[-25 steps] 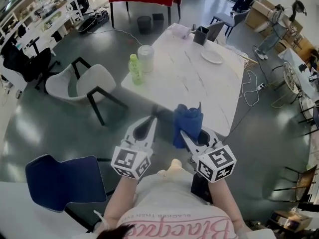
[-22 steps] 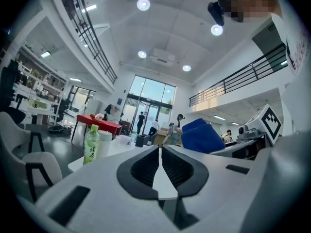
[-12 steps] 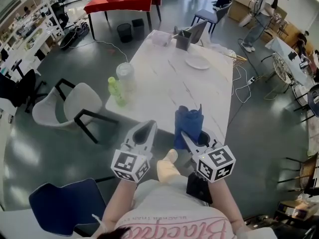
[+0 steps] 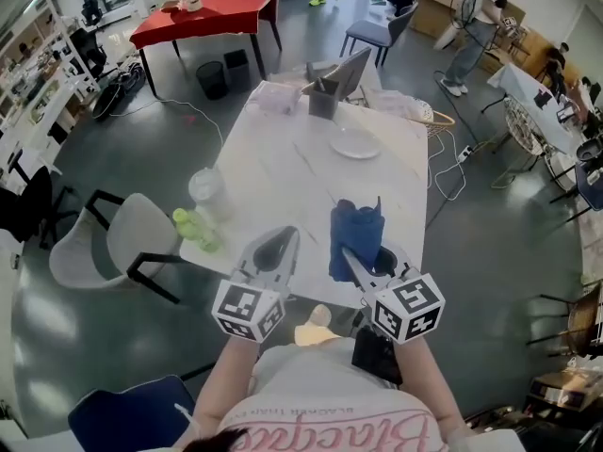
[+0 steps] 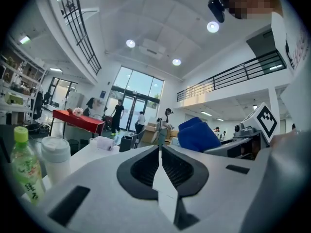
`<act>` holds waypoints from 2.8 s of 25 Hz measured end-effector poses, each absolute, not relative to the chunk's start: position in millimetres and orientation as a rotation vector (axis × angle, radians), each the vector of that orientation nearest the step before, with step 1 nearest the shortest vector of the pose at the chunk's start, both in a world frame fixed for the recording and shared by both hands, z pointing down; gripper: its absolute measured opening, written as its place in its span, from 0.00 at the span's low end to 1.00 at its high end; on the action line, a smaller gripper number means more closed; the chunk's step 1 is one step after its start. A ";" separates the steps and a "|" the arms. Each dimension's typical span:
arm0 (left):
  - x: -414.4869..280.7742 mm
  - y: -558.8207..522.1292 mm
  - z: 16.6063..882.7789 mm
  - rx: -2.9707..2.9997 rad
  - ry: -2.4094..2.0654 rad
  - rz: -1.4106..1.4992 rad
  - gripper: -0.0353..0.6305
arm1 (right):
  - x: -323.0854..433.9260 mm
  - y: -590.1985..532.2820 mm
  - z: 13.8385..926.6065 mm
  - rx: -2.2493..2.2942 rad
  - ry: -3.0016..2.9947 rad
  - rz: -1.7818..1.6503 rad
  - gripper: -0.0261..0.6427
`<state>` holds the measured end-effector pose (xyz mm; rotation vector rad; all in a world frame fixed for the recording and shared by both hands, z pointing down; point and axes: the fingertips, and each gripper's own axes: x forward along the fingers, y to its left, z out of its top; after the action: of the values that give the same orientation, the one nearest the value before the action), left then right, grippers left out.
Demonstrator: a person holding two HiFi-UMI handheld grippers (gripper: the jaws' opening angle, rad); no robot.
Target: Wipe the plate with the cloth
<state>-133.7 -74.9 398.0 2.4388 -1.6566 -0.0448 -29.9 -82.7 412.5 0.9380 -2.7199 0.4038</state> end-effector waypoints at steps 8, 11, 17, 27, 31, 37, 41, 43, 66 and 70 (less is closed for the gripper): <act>-121.1 -151.4 407.8 2.455 -1.600 0.009 0.08 | -13.2 -148.5 419.6 1.017 -2.694 0.439 0.21; -114.4 -174.1 407.7 2.476 -1.559 0.016 0.08 | -3.7 -168.0 422.0 1.057 -2.675 0.453 0.21; -104.4 -209.1 413.9 2.521 -1.464 0.075 0.08 | 5.0 -194.4 426.4 1.117 -2.646 0.475 0.21; -96.7 -266.2 445.5 2.560 -1.342 0.219 0.08 | 10.3 -245.9 445.2 1.231 -2.570 0.588 0.21; -97.9 -292.8 461.5 2.531 -1.266 0.212 0.08 | 6.6 -268.1 455.6 1.256 -2.544 0.643 0.21; -106.5 -335.0 496.2 2.441 -1.231 0.213 0.08 | 5.4 -302.2 479.9 1.271 -2.487 0.679 0.21; -115.0 -360.2 511.3 2.398 -1.212 0.224 0.08 | 2.3 -326.1 490.7 1.275 -2.466 0.681 0.21; -119.8 -370.9 518.9 2.378 -1.200 0.231 0.08 | -0.7 -336.6 497.7 1.265 -2.460 0.690 0.21; -125.9 -486.8 627.3 2.052 -0.971 0.241 0.25 | 9.7 -469.3 590.9 1.258 -2.288 0.622 0.21; -120.0 -497.1 631.2 2.046 -0.944 0.286 0.25 | 16.6 -486.2 604.0 1.270 -2.251 0.594 0.21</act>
<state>-120.0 -497.1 631.2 2.0461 -0.9436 0.2858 16.6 -486.2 604.0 1.2696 -2.2515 0.5936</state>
